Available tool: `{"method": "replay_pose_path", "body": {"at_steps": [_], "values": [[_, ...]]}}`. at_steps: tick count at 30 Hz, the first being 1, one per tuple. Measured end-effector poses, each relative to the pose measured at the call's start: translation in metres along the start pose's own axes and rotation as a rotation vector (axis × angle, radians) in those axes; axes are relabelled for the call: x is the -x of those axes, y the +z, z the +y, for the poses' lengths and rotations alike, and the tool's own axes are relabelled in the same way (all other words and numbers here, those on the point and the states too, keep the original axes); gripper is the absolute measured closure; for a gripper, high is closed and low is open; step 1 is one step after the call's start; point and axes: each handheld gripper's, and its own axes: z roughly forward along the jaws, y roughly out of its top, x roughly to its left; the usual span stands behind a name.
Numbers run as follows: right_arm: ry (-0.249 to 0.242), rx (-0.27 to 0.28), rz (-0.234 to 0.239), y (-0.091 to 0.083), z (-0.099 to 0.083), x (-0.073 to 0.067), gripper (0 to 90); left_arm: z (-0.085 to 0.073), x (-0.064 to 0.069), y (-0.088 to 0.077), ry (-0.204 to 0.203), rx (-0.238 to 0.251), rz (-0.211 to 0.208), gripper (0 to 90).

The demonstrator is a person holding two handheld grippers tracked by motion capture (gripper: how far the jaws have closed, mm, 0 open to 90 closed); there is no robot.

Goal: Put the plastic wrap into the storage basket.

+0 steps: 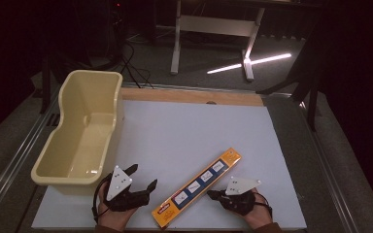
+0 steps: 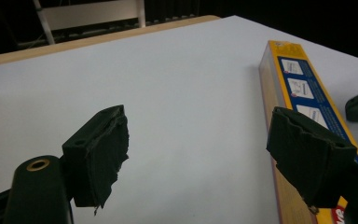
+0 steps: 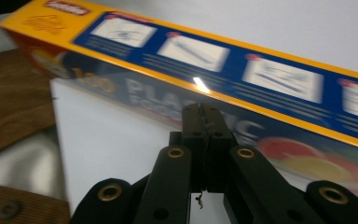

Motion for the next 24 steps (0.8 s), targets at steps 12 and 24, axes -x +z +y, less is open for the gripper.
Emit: {"method": "replay_pose_path", "body": {"at_steps": [12, 24], "values": [[-0.142, -0.044, 0.154, 0.025, 0.018, -0.034, 89.7, 0.000, -0.001, -0.001, 0.002, 0.005, 0.008, 20.5], [-0.171, -0.085, 0.165, 0.044, 0.027, -0.045, 89.8, 0.000, 0.000, -0.002, 0.013, 0.012, 0.023, 20.8]]}}
